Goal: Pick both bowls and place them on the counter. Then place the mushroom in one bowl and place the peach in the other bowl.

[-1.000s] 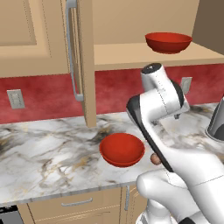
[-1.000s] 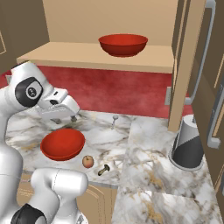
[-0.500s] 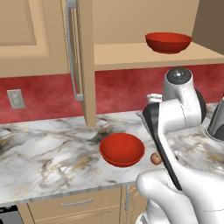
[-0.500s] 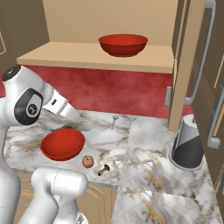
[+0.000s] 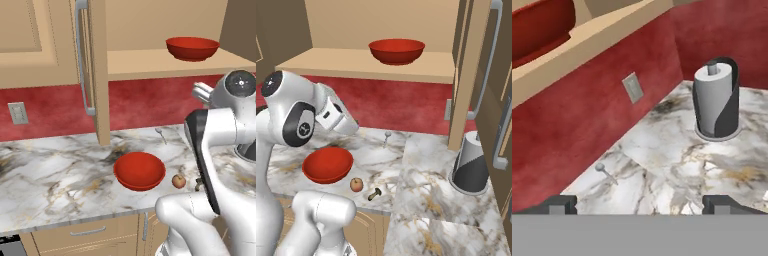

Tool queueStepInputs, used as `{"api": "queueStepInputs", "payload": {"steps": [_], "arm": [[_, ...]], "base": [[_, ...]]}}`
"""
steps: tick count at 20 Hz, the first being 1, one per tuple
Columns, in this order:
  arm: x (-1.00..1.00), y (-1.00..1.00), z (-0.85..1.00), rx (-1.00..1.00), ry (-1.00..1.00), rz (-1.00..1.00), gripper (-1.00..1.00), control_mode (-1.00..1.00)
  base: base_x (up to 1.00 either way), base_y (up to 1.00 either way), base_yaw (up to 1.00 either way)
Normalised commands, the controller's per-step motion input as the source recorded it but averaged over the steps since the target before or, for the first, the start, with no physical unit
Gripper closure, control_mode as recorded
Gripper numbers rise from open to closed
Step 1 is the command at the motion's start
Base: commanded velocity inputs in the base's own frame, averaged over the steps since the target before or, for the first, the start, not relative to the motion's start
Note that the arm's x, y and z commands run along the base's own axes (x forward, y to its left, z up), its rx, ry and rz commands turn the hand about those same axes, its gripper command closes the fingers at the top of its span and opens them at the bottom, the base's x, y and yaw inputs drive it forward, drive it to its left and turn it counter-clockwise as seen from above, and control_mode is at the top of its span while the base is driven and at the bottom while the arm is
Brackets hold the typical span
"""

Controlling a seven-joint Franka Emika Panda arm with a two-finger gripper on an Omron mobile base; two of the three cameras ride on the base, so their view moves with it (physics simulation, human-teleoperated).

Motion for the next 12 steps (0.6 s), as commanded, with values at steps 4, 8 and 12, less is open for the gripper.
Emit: {"api": "queueStepInputs", "payload": {"steps": [4, 8, 12], "arm": [[0.0, -0.56, 0.72, 0.25, -0.11, -0.14, -1.0, -1.0], [0.09, -0.56, 0.01, 0.31, -0.01, -0.04, -1.0, -1.0], [0.25, -0.52, 0.41, 0.29, 0.0, 0.0, -1.0, -1.0]], "base": [[0.0, 0.0, 0.0], [0.0, 0.0, 0.0], [0.0, 0.0, 0.0]]}}
